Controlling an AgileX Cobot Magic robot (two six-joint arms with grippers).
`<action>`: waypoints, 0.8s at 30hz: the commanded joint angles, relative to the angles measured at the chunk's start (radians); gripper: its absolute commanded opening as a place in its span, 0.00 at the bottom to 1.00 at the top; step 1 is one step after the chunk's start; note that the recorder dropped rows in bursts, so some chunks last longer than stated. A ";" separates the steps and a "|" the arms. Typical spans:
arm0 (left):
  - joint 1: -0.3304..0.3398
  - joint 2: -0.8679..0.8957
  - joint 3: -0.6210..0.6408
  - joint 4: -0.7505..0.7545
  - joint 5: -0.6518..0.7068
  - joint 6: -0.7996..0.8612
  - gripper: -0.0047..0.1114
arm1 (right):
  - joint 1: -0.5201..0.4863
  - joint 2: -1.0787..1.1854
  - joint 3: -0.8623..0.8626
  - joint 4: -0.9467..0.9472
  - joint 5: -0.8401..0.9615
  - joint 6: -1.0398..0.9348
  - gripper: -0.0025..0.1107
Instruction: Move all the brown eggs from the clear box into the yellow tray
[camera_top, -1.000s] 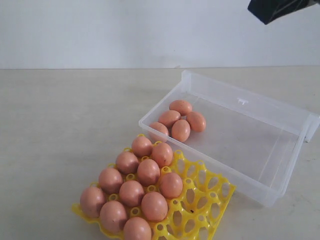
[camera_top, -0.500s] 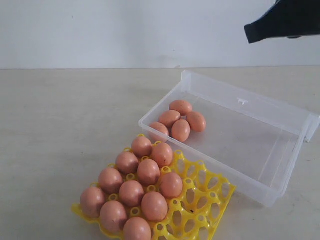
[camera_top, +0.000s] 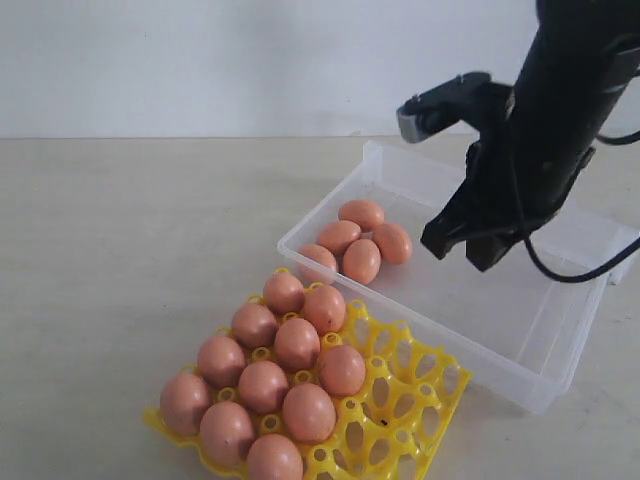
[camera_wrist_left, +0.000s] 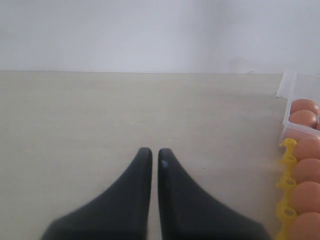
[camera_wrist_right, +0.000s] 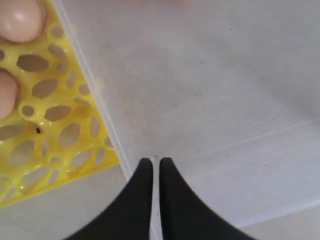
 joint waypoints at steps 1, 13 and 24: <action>-0.005 -0.003 0.004 0.003 -0.004 0.000 0.08 | 0.000 0.083 -0.040 0.016 0.063 -0.032 0.02; -0.005 -0.003 0.004 0.003 -0.003 0.000 0.08 | 0.000 0.159 -0.374 -0.023 0.152 0.006 0.02; -0.005 -0.003 0.004 0.003 -0.003 0.000 0.08 | -0.002 0.127 -0.501 -0.001 -0.295 0.401 0.02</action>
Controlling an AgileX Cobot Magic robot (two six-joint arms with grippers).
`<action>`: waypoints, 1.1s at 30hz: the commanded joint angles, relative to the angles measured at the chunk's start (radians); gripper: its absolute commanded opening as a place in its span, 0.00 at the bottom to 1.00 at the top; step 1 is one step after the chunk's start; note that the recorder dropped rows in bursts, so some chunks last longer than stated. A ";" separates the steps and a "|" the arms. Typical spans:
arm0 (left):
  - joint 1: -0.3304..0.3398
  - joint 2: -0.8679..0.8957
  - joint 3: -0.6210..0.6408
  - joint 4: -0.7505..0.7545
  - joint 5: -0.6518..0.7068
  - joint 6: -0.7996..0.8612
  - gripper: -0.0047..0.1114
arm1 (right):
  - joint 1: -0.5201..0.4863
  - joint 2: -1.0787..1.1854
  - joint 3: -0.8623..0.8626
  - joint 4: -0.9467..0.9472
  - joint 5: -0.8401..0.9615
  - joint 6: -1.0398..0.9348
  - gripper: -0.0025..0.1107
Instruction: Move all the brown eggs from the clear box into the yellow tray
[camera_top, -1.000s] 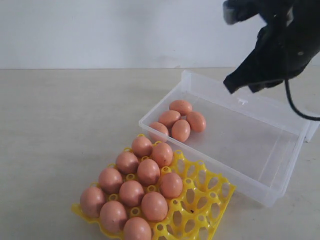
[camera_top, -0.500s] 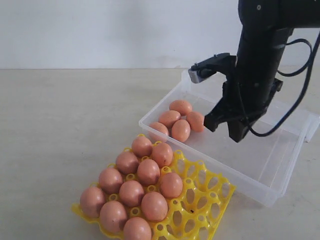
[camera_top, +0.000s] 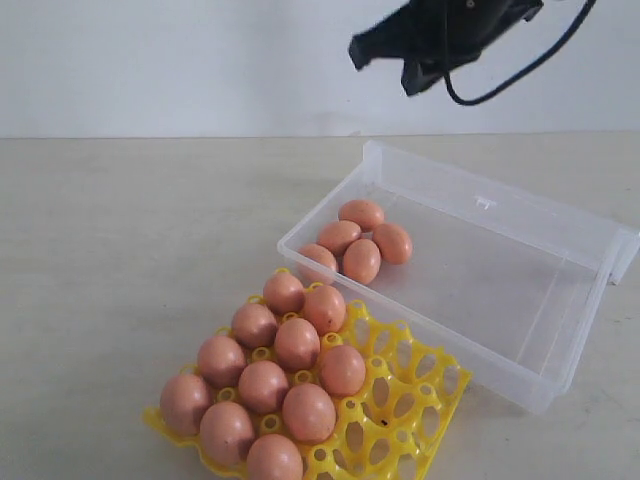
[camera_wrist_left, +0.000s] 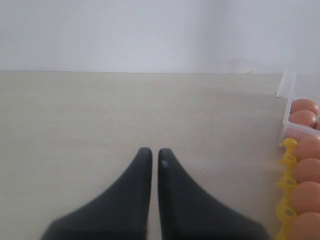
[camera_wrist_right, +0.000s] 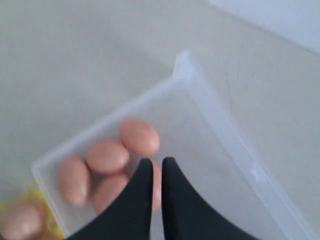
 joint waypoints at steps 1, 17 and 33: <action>-0.005 -0.003 0.004 0.003 -0.003 0.000 0.08 | -0.002 -0.036 -0.008 0.094 -0.221 0.172 0.02; -0.005 -0.003 0.004 0.003 -0.003 0.000 0.08 | 0.212 -0.322 0.442 0.285 -1.066 0.295 0.02; -0.005 -0.003 0.004 0.003 -0.007 0.000 0.08 | 0.114 -0.384 0.594 -0.507 -2.175 1.377 0.02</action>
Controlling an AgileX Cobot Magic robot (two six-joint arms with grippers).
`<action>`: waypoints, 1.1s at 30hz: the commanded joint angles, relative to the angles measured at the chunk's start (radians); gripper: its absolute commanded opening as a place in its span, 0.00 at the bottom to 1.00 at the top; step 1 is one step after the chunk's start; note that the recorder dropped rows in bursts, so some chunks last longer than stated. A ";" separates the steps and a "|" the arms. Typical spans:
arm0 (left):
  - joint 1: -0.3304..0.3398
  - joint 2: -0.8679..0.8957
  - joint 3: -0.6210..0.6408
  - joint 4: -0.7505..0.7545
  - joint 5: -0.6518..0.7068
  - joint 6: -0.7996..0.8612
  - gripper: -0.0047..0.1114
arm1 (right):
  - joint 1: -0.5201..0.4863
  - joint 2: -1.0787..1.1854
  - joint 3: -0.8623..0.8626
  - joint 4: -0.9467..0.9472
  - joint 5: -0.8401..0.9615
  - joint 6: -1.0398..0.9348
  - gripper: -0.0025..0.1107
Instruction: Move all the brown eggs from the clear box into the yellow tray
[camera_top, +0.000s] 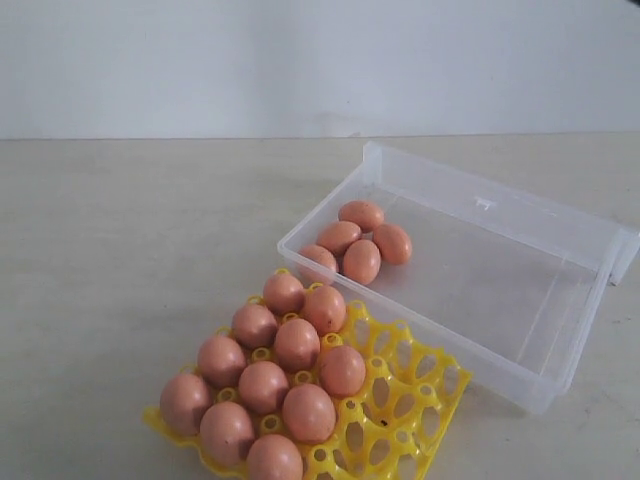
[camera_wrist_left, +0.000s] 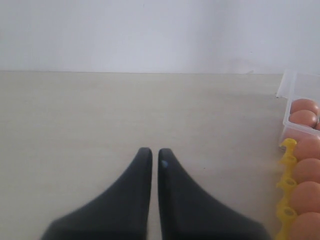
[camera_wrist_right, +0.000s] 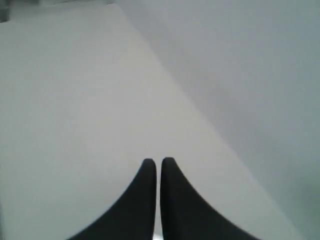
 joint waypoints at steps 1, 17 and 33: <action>-0.005 -0.003 0.004 0.003 -0.007 0.000 0.08 | -0.154 0.126 0.010 -0.454 -0.170 0.486 0.02; -0.005 -0.003 0.004 0.003 -0.005 0.000 0.08 | -0.322 0.405 0.024 -1.553 0.822 0.945 0.02; -0.005 -0.003 0.004 0.003 -0.005 0.000 0.08 | -0.323 0.527 0.024 -1.146 1.475 0.037 0.02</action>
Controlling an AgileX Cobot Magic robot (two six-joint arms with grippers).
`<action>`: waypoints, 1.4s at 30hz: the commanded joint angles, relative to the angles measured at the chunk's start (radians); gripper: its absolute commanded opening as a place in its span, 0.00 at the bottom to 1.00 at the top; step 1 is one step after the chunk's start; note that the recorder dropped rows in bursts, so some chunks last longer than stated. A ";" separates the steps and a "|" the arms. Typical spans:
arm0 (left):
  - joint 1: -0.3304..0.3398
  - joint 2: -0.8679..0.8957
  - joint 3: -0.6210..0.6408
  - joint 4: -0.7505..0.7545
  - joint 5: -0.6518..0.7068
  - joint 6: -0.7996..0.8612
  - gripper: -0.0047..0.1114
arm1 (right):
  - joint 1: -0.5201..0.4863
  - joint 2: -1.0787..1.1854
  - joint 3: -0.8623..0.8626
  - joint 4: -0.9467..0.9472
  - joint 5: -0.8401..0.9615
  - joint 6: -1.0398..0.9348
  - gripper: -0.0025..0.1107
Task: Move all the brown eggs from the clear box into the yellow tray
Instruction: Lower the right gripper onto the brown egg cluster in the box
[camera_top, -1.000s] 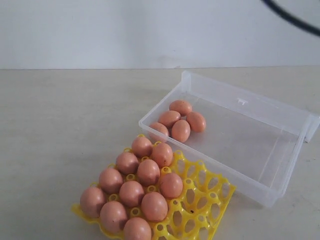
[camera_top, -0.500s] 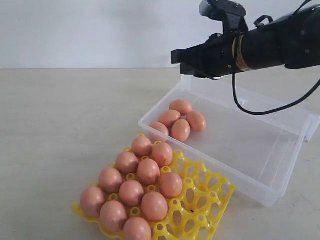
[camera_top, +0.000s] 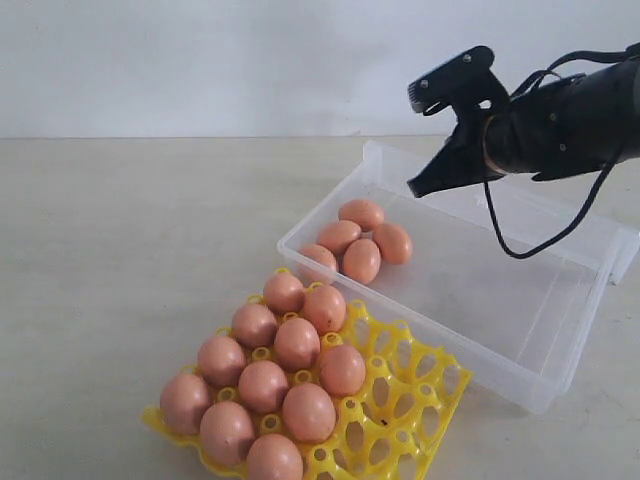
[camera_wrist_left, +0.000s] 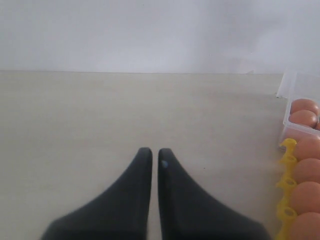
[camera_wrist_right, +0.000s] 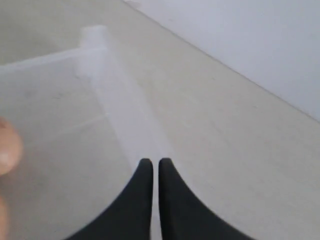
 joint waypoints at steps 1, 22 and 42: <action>-0.005 -0.003 0.004 0.003 -0.005 0.000 0.08 | 0.000 -0.013 0.001 0.419 0.241 -0.477 0.02; -0.005 -0.003 0.004 0.003 -0.005 0.000 0.08 | -0.081 0.146 -0.421 1.872 0.737 -1.644 0.03; -0.005 -0.003 0.004 0.003 -0.005 0.000 0.08 | -0.081 0.157 -0.448 1.914 0.549 -1.603 0.60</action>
